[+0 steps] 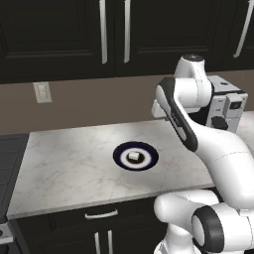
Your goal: Pick up the marshmallow and place it in the cup of hot chocolate on the dining counter.
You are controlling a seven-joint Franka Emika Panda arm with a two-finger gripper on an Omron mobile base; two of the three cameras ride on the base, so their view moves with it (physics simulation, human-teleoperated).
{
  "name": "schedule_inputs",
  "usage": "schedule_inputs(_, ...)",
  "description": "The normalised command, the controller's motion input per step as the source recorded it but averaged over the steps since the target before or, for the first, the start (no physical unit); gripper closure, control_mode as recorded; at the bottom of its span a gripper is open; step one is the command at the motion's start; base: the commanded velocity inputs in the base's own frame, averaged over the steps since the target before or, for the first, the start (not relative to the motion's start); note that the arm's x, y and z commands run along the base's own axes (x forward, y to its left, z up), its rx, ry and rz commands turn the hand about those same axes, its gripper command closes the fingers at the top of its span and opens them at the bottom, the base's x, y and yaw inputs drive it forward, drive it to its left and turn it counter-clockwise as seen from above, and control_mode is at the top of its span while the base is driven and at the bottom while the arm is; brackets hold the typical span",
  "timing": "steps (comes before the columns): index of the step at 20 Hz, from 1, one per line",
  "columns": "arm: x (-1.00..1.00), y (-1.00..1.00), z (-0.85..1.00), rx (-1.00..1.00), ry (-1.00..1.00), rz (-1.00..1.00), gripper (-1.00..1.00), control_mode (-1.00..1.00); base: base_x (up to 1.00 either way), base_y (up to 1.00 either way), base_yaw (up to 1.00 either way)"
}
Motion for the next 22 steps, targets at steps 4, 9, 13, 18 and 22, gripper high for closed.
schedule_inputs(4,-0.21,0.00,-0.09,0.00,0.00,0.00,-1.00,-1.00,0.00,0.00,0.00)
schedule_inputs(9,-0.45,0.00,-0.39,0.00,0.11,0.00,-1.00,-1.00,0.00,0.00,0.00)
schedule_inputs(13,-0.47,0.00,-0.46,0.00,0.13,0.00,-1.00,-1.00,0.00,0.00,0.00)
schedule_inputs(18,-0.21,0.15,-0.45,0.00,0.12,0.04,-1.00,-1.00,0.00,0.00,0.00)
schedule_inputs(22,0.00,0.20,-0.28,0.00,0.04,0.12,-1.00,-1.00,0.00,0.00,0.00)
